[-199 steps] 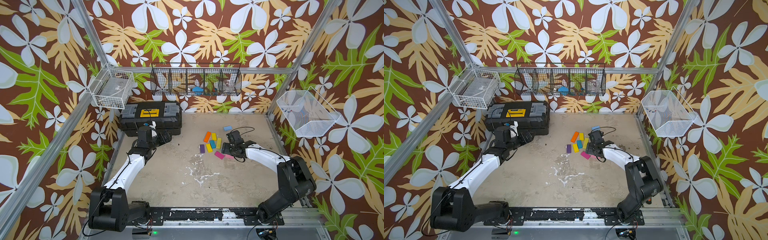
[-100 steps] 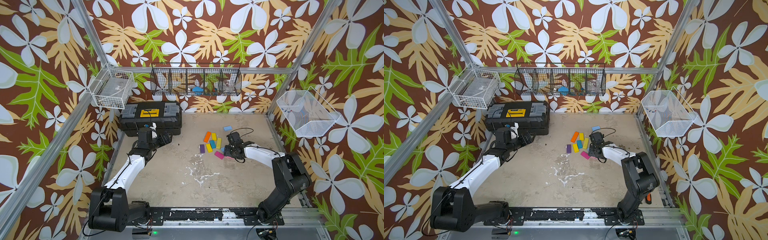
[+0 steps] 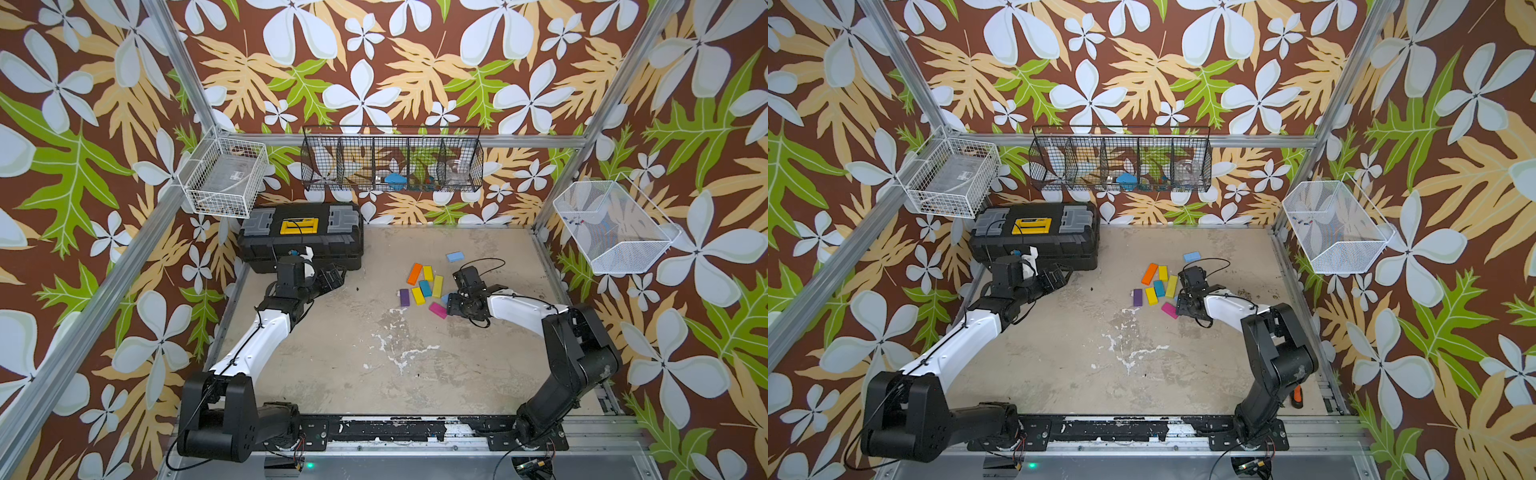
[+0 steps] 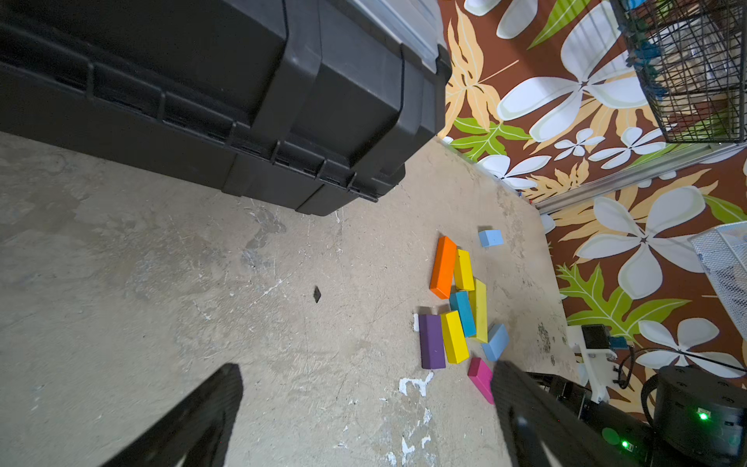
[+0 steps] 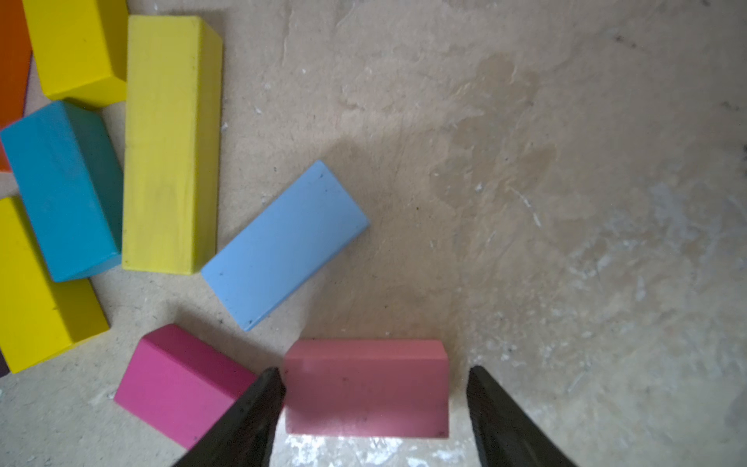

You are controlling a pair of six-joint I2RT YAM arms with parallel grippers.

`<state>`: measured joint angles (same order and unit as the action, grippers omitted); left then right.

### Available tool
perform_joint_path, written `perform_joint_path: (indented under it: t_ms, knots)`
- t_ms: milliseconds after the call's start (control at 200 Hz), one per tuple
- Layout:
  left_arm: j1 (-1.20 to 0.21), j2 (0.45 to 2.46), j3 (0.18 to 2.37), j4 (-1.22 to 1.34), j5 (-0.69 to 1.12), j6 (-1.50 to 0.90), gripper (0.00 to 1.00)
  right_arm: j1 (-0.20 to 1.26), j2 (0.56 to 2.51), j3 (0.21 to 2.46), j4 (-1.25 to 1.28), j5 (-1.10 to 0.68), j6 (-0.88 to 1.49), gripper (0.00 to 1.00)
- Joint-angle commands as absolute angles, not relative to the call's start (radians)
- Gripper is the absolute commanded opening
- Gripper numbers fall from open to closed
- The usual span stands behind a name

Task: Assemble the letter c with building blocks
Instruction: Adjust the building block at the center of the board.

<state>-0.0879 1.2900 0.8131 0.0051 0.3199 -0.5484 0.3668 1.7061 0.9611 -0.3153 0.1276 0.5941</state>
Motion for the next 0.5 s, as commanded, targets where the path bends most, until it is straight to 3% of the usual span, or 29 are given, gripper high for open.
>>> perform_joint_path:
  t_ms: [0, 275, 495]
  knots:
    - [-0.089, 1.292, 0.812, 0.020, 0.323, -0.554, 1.00, 0.370, 1.713, 0.959, -0.316, 0.123, 0.575, 0.75]
    - [-0.089, 1.295, 0.810, 0.023, 0.326, -0.561, 1.00, 0.374, 1.715, 0.952, -0.314, 0.125, 0.556, 0.77]
    - [-0.089, 1.295, 0.807, 0.021, 0.326, -0.563, 1.00, 0.375, 1.698, 0.941, -0.317, 0.135, 0.537, 0.69]
